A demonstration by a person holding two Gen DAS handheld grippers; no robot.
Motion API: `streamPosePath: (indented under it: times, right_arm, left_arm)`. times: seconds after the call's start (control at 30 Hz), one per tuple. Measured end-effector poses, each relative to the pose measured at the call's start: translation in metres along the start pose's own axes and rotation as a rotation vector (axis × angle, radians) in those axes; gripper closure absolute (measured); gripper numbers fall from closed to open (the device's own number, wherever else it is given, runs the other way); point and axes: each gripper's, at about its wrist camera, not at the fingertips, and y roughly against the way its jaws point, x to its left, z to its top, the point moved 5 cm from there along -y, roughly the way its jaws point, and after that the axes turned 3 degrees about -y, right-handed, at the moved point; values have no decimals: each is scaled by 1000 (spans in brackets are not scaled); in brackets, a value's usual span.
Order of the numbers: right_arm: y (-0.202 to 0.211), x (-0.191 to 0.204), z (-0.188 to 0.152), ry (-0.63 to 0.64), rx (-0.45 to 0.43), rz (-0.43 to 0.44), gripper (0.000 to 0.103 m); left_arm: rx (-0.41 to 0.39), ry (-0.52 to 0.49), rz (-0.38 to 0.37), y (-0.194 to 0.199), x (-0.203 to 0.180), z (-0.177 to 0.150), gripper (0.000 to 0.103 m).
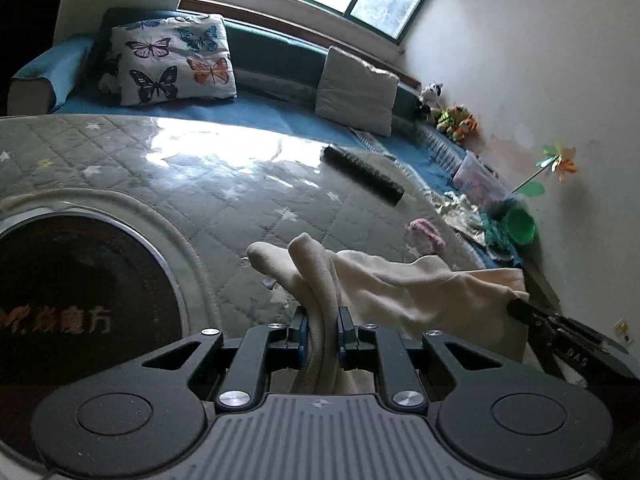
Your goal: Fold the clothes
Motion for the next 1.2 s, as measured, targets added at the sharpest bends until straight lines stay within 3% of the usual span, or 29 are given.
streamPosePath:
  times: [0.17,0.3,0.43,0.53,0.67,1.0,1.13,1.2]
  right_arm:
    - [-29,-18,-12,-32,53,-64,92]
    - [-39,-23,-22,-37,83,-78,92]
    - [-41,-11,-24,-4,87,-41,91]
    - [-49,2,-26,7,104,0,81]
    - [-64,19,-29,33,129,41,80]
    - [-114,29,-26,43,171,12,80]
    - [-113,32,-25,58,164,6,80]
    - [-106,34,-24,72,153,4,69]
  left_arm:
    - [15,-14,80,-18,13,-1,87]
    - [-4,-11,117,-12,27,-1,79]
    - [-6,-41,84,-9,19,-1,80]
    - [14,-84,42,-15,2,-6,80]
    - [32,-153,20,-23,-16,-14,79]
    - [88,-205,32,-48,-17,-23,79]
    - [93,-209,37,-47,-18,-26,78]
    - [88,-215,43,-45,-19,-27,68]
